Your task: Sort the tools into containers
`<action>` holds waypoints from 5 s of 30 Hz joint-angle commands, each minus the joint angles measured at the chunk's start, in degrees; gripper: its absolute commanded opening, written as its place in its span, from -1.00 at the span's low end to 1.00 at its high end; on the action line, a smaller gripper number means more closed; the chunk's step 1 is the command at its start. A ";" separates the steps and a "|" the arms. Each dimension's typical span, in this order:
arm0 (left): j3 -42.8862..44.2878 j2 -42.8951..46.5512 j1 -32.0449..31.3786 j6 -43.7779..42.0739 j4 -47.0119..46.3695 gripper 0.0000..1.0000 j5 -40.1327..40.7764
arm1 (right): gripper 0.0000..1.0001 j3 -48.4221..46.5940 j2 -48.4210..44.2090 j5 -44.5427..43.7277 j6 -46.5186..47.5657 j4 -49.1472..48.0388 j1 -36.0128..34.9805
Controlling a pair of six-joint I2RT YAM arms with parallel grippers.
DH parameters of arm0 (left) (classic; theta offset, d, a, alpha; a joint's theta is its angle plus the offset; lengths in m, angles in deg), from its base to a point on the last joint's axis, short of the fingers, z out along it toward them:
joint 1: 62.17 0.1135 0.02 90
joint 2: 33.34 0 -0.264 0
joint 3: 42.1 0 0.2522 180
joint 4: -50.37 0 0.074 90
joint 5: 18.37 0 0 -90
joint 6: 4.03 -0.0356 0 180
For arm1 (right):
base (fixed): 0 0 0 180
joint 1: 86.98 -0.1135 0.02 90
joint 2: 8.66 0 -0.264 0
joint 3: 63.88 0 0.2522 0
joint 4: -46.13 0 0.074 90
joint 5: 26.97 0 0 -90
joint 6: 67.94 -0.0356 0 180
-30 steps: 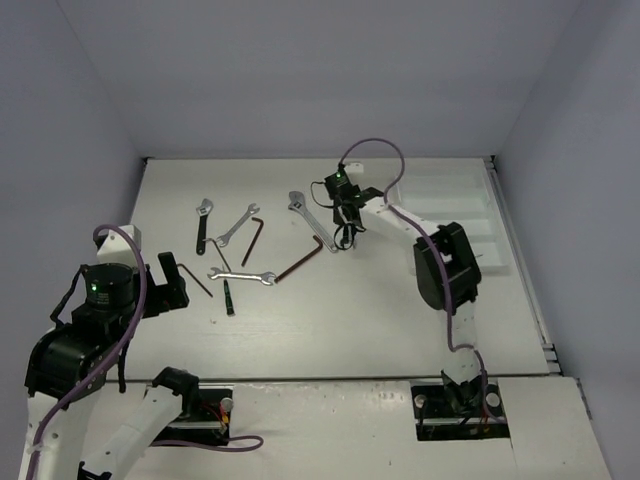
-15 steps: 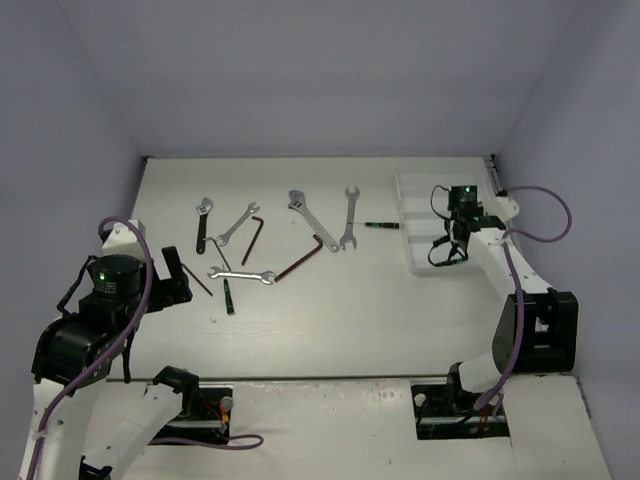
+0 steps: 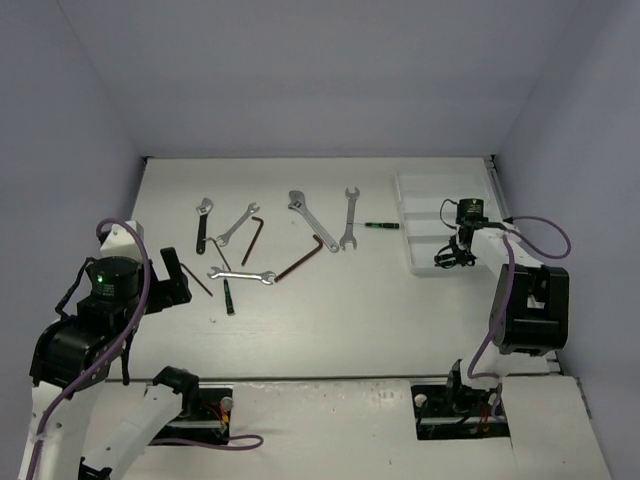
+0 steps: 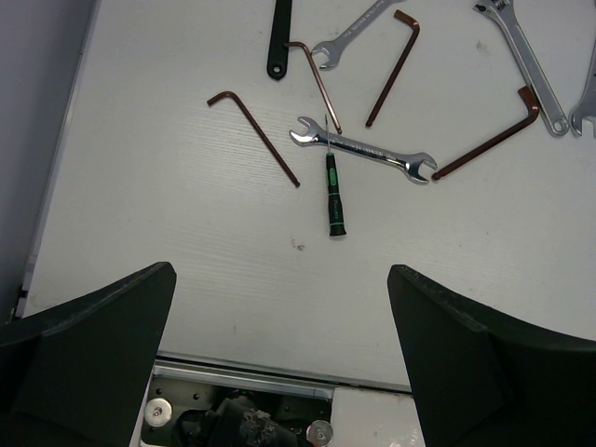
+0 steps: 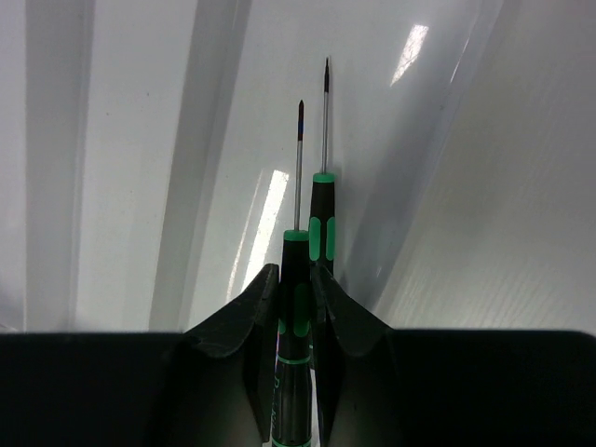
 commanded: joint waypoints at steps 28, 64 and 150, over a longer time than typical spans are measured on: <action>1.38 -0.85 -0.23 -1.43 -3.06 0.95 -1.71 | 0.02 -26.79 9.42 37.40 86.57 -0.46 -19.54; 2.81 0.10 -0.23 -2.78 -2.53 0.95 -3.99 | -0.71 -30.12 27.54 40.80 93.16 -0.25 -18.94; -16.10 -54.46 -0.89 14.05 -34.81 -0.38 -2.46 | -0.35 12.21 -41.71 23.36 32.53 -5.68 -2.43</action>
